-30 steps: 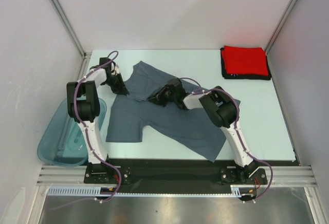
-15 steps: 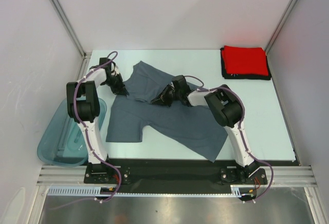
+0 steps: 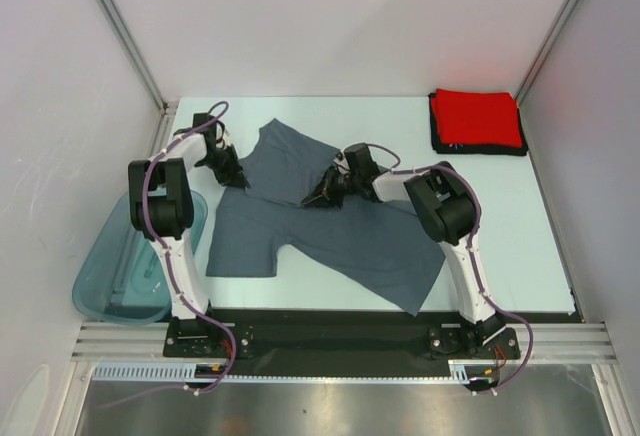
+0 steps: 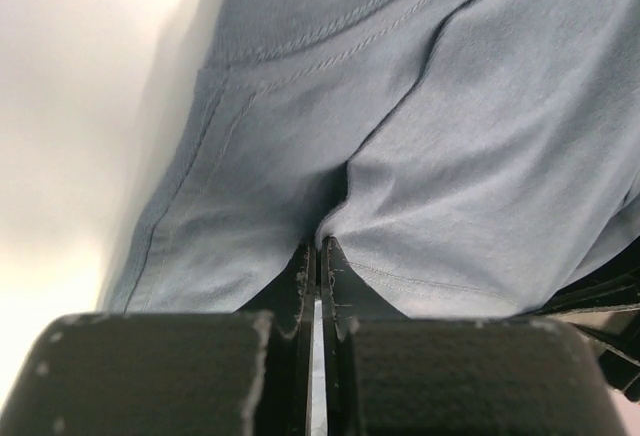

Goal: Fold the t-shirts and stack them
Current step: Fold the tshirt

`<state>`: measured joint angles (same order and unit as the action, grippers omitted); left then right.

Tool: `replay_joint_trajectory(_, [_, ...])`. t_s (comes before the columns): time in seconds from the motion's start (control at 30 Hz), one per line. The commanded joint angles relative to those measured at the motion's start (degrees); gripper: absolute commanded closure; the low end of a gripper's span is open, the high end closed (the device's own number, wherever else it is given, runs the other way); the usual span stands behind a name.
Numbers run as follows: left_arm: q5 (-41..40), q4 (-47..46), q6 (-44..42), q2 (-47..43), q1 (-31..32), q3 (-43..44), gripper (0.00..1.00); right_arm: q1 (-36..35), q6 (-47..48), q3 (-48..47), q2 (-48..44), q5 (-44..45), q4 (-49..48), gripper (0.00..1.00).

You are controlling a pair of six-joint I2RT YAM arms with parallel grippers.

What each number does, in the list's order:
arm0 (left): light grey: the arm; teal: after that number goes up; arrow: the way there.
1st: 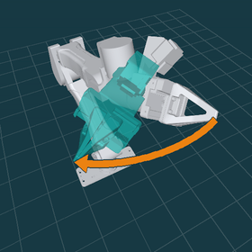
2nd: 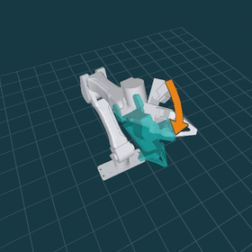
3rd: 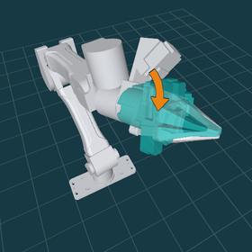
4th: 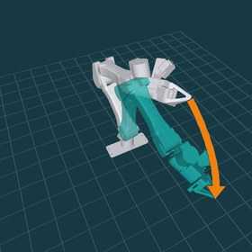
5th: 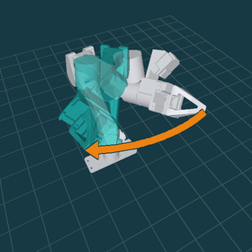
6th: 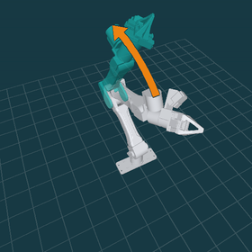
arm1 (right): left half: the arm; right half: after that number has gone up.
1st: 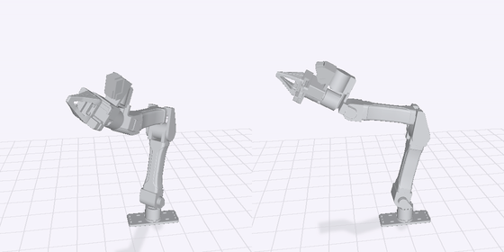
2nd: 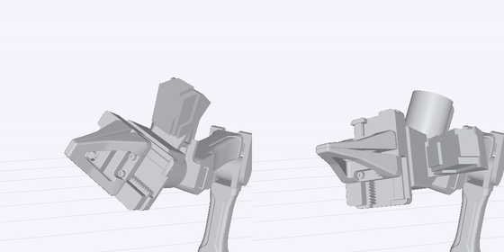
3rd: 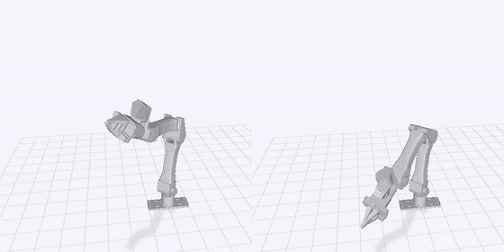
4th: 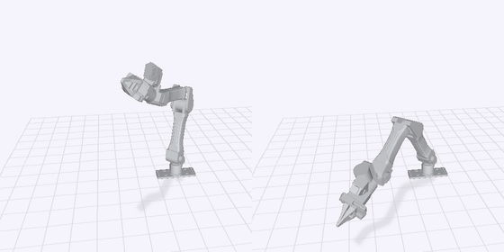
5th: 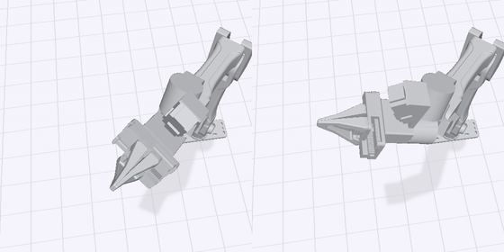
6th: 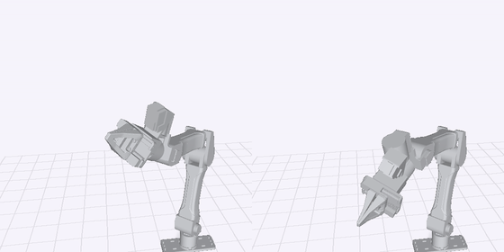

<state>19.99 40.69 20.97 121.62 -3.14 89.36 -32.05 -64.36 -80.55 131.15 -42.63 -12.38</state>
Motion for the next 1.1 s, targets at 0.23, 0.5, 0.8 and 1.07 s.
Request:
replay_joint_trajectory(0.23, [-2.6,0.3,0.8,-7.0,-0.6,-3.0,1.0,2.2,4.1,-3.6,1.6,-7.8,0.6,1.0])
replay_joint_trajectory(0.5, [-4.1,-1.6,1.8,-9.6,-0.8,-7.0,0.99,2.3,4.3,-5.2,3.7,-8.2,1.5,0.99])
replay_joint_trajectory(0.8, [-9.3,-3.8,2.1,-14.8,-0.9,-7.9,0.55,3.1,6.6,-5.8,1.2,-8.2,7.7,0.83])
replay_joint_trajectory(1.07, [0.3,-17.4,1.9,-10.4,-0.5,-2.4,0.29,7.4,23.3,-7.3,-9.9,-5.7,30.8,0.7])
